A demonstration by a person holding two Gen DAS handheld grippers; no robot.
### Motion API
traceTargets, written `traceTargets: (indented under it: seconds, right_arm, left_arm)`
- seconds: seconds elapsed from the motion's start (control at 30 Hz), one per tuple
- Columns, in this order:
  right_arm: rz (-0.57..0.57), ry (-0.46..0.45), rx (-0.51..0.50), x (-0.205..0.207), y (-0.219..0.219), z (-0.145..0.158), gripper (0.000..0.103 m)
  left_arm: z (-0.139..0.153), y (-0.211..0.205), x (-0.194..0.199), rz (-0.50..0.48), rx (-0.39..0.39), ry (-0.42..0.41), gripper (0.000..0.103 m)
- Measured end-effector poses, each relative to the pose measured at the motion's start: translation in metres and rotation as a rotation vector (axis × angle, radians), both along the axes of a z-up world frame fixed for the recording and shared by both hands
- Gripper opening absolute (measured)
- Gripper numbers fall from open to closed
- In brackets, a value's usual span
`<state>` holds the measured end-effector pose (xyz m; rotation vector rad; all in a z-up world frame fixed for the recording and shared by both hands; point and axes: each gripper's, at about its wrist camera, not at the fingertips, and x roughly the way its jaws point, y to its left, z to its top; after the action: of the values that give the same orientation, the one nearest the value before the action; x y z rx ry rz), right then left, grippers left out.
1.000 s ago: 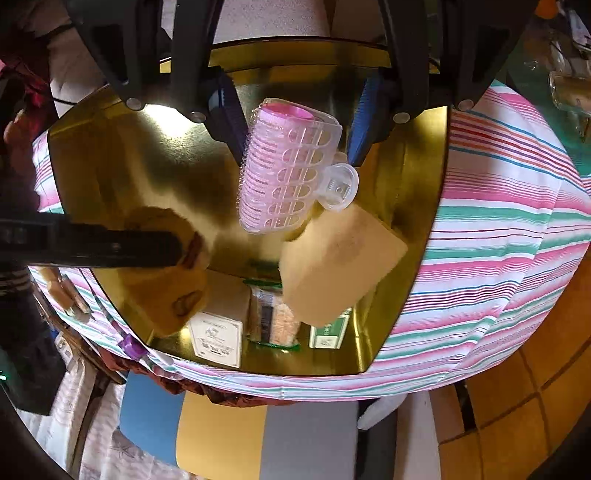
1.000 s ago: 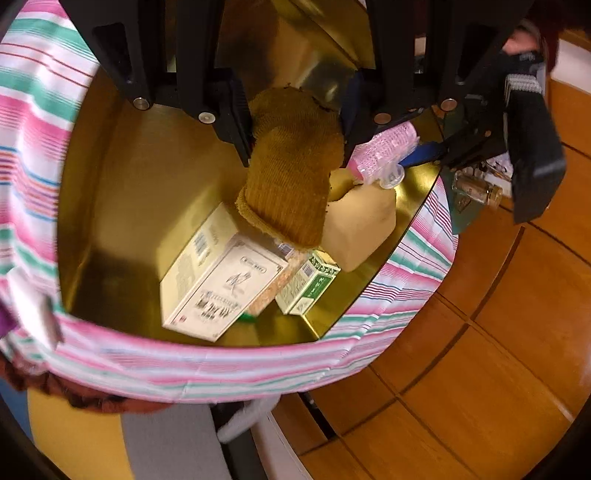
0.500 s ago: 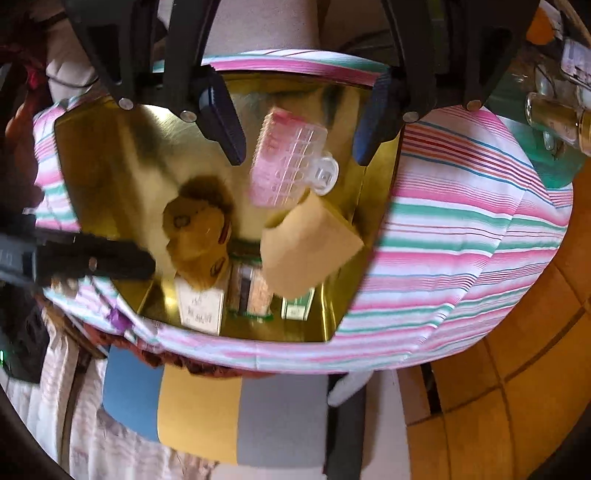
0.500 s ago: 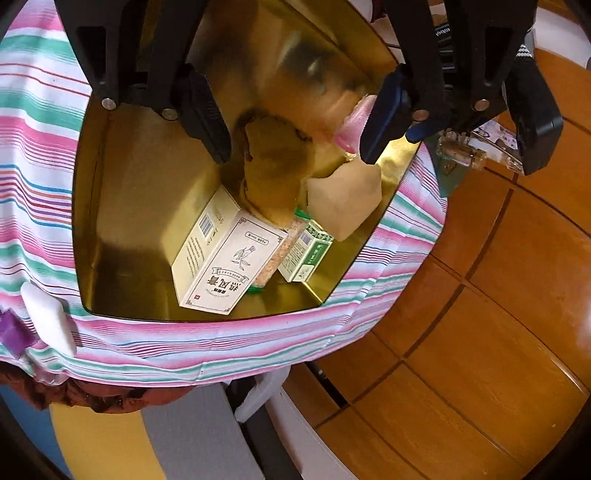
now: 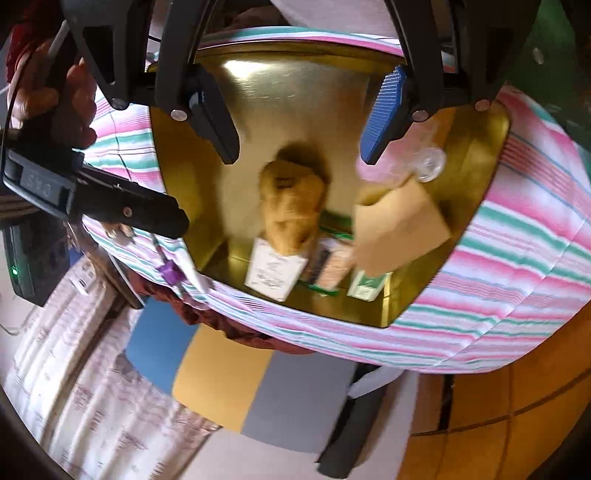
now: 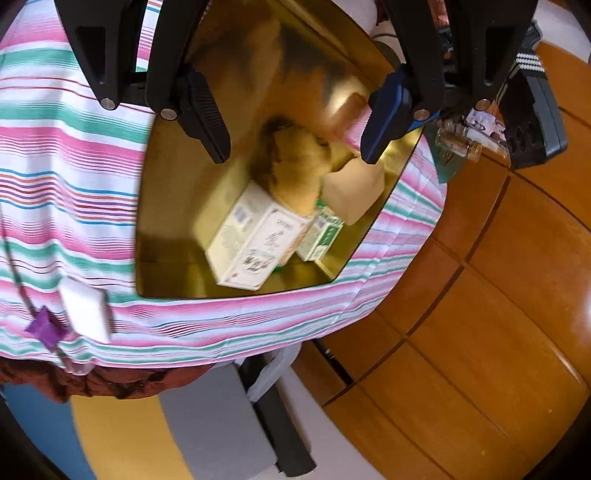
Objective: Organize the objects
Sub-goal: 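Move both tools back from the gold tray to the pile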
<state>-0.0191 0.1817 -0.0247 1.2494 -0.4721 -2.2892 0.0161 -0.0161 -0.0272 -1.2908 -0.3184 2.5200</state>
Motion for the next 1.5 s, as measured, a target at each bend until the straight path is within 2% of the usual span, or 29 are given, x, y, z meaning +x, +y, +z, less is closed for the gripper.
traceTargets:
  seconds: [0.37,0.63,0.9,1.23,1.3,1.43,1.5]
  right_arm:
    - [-0.114,0.013,0.041,0.006,0.061,0.006,0.074]
    - [-0.194,-0.003,0.080,0.013,0.108,0.003,0.074]
    - [-0.308,-0.033,0.133,0.024,0.173,-0.003,0.076]
    - [-0.500,-0.096,0.180,0.035,0.270,-0.015,0.076]
    - [-0.555,-0.107,0.212,0.037,0.293,-0.018,0.076]
    - [-0.683,-0.128,0.312,0.036,0.342,-0.020,0.087]
    - [-0.749,-0.129,0.366,0.036,0.368,-0.021,0.087]
  left_arm:
    - [0.004,0.048,0.001,-0.117,0.011,0.008,0.071]
    - [0.003,0.095,0.003,-0.242,-0.016,0.002,0.071]
    - [0.007,0.147,0.005,-0.377,-0.038,0.009,0.071]
    - [0.003,0.195,0.008,-0.488,-0.049,-0.013,0.071]
    - [0.002,0.202,0.009,-0.503,-0.051,-0.014,0.071]
    - [0.001,0.210,0.011,-0.519,-0.057,-0.022,0.071]
    - [-0.001,0.214,0.013,-0.524,-0.062,-0.027,0.071]
